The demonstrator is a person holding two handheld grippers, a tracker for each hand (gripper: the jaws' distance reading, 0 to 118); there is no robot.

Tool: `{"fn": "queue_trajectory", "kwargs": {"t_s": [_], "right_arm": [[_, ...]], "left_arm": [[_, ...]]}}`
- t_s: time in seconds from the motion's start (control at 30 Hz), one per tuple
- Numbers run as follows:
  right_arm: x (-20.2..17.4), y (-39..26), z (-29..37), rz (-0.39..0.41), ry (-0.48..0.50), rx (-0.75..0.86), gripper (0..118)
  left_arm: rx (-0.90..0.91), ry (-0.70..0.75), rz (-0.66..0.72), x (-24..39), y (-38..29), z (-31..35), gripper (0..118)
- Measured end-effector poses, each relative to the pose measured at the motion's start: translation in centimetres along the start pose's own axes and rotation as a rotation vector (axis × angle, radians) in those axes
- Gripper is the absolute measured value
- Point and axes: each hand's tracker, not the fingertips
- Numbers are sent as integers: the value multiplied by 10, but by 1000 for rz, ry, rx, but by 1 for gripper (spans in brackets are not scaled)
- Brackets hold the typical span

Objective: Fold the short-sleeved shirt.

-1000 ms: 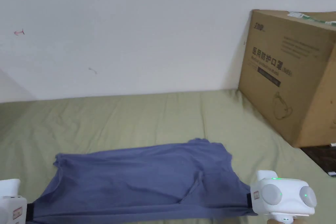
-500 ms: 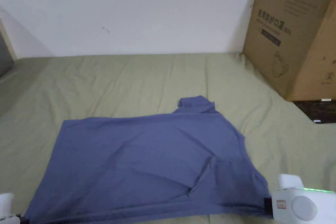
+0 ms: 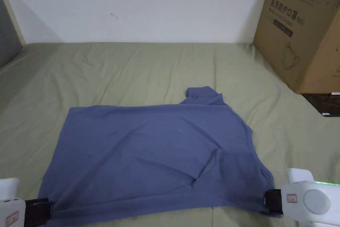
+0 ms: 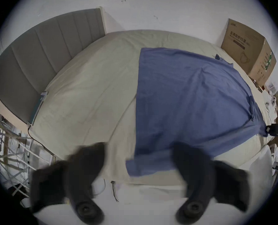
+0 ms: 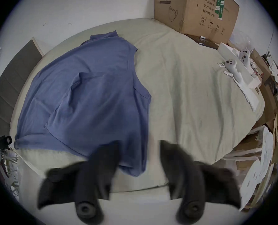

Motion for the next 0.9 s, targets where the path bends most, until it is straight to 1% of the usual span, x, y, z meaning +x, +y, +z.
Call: {"fn": "queue_trajectory", "kwargs": {"t_s": [0.07, 0.13, 0.17, 0.2, 0.23, 0.3, 0.33, 0.37, 0.43, 0.47, 0.5, 0.57, 0.67, 0.7, 0.73, 0.77, 0.8, 0.83, 0.87, 0.9], "right_arm": [[3, -3, 8, 2, -2, 11, 67], [6, -4, 17, -2, -1, 26, 67], [7, -5, 22, -3, 12, 41, 66], [6, -6, 26, 0, 35, 55, 59], [6, -8, 32, 18, 55, 63, 55], [-1, -11, 41, 73, 53, 90, 43], [-4, -13, 44, 95, 42, 104, 17], [-6, -14, 46, 86, 26, 114, 1], [-7, -15, 46, 70, 17, 122, 0], [-6, -14, 45, 56, 32, 115, 0], [-6, -14, 43, 39, 56, 96, 0], [-6, -15, 42, 18, 69, 92, 0], [-11, -15, 45, 10, 78, 83, 0], [-11, -15, 46, 9, 80, 81, 0], [-12, -14, 45, 10, 83, 74, 0], [-16, -14, 47, 13, 86, 69, 0], [-17, -14, 46, 14, 87, 68, 0], [-19, -13, 45, 17, 88, 63, 0], [-21, -13, 45, 17, 87, 58, 0], [-22, -13, 44, 16, 88, 56, 0]], "left_arm": [[26, -32, 32, 2, -4, 11, 116], [40, -23, 59, 4, -6, 20, 116], [56, -31, 82, 4, -10, 26, 114], [62, -48, 97, 4, -11, 31, 103], [72, -74, 112, 3, -14, 36, 97], [89, -96, 119, 3, -21, 47, 80], [80, -102, 105, 5, -23, 49, 42], [45, -91, 68, 8, -26, 48, 0], [53, -83, 73, 13, -35, 45, 0], [11, -95, 51, 15, -38, 42, 0], [23, -84, 52, 16, -41, 40, 0], [13, -54, 53, 9, -49, 32, 0], [30, -37, 105, -2, -51, 26, 0], [33, -32, 121, -7, -52, 29, 2], [35, -27, 124, -11, -51, 26, 13], [37, -17, 135, -15, -48, 22, 36], [35, -12, 141, -18, -44, 18, 75], [31, -12, 141, -19, -43, 18, 97], [28, -7, 150, -22, -39, 11, 106], [30, -7, 159, -25, -35, 6, 104]]}}
